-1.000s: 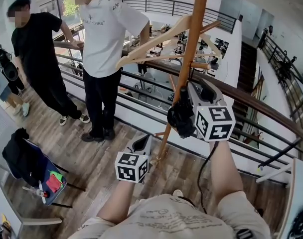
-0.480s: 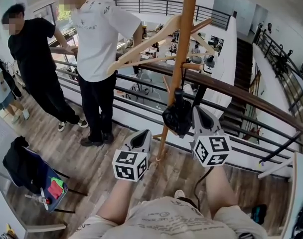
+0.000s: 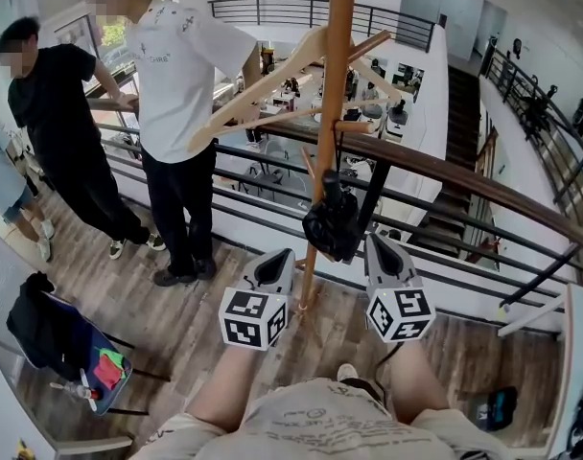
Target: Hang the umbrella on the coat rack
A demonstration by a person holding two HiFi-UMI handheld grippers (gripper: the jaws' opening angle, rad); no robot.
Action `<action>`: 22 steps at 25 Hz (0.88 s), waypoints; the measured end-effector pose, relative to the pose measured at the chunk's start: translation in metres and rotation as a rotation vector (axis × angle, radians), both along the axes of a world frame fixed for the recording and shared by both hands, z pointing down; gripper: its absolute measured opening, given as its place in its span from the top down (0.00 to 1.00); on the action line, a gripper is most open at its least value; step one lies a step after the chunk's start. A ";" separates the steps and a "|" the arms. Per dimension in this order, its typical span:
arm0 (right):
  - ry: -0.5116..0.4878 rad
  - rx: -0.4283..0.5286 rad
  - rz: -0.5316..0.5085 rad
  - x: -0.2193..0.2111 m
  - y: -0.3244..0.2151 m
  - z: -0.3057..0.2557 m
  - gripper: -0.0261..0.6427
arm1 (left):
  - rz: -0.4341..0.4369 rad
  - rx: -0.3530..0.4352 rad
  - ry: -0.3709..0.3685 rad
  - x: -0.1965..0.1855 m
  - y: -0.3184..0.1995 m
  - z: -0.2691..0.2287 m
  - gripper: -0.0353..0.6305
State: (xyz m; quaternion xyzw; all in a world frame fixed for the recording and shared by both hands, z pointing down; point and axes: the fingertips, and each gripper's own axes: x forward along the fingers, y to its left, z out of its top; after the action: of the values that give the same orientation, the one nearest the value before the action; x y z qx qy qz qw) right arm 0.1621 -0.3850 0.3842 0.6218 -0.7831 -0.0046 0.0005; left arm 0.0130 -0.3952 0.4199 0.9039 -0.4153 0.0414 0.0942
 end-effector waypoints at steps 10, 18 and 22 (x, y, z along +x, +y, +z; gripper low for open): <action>-0.023 -0.017 -0.001 0.006 -0.002 0.006 0.96 | -0.004 0.000 -0.028 0.005 -0.002 -0.002 0.94; -0.025 -0.031 0.009 0.009 -0.014 0.005 0.96 | -0.006 0.001 -0.037 0.011 -0.008 -0.002 0.94; -0.025 -0.033 0.001 0.015 -0.016 0.004 0.96 | -0.009 0.003 -0.040 0.018 -0.010 -0.003 0.94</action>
State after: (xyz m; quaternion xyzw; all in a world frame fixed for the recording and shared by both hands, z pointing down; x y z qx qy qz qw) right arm 0.1768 -0.4009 0.3885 0.6221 -0.7828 0.0162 0.0007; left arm 0.0308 -0.4055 0.4168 0.9011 -0.4211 0.0585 0.0849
